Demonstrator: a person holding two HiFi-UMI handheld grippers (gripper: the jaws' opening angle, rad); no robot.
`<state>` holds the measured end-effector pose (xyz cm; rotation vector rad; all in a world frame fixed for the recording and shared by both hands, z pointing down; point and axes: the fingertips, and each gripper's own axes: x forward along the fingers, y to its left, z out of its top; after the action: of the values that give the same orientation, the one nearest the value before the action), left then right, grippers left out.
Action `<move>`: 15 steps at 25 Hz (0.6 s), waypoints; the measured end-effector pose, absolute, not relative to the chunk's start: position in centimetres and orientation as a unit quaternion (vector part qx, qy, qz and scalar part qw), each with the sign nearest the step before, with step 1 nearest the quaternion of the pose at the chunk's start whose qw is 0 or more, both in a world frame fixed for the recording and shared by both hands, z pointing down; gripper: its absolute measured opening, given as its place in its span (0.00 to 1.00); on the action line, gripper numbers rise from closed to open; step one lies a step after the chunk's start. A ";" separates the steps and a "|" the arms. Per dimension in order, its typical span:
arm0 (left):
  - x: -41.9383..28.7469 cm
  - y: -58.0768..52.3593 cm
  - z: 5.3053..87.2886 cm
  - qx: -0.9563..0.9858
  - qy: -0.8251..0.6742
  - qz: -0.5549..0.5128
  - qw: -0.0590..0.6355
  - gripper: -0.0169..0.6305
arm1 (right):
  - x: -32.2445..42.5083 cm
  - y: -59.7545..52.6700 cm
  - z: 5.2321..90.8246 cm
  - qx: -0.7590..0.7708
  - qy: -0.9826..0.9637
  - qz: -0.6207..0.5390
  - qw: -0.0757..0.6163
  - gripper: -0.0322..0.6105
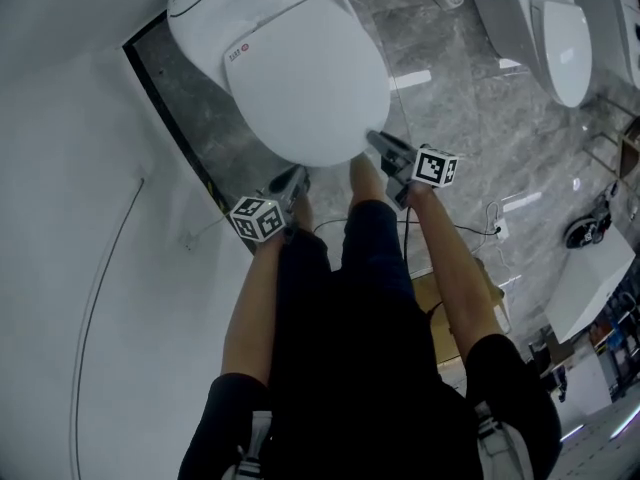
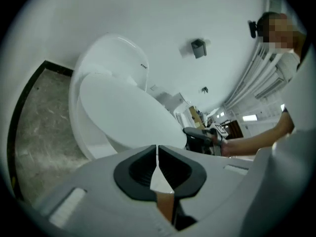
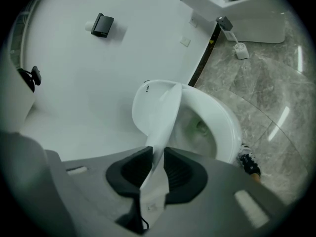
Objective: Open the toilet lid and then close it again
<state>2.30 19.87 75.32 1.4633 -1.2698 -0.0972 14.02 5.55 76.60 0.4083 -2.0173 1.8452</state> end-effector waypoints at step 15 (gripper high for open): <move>2.7 18.5 71.7 0.701 -0.524 0.257 0.410 0.05 | 12.4 4.2 72.7 0.118 -0.703 0.667 0.215 0.16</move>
<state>2.70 18.47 71.70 1.7656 -1.3188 0.6464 12.41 4.19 72.67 0.3280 -1.9491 1.8502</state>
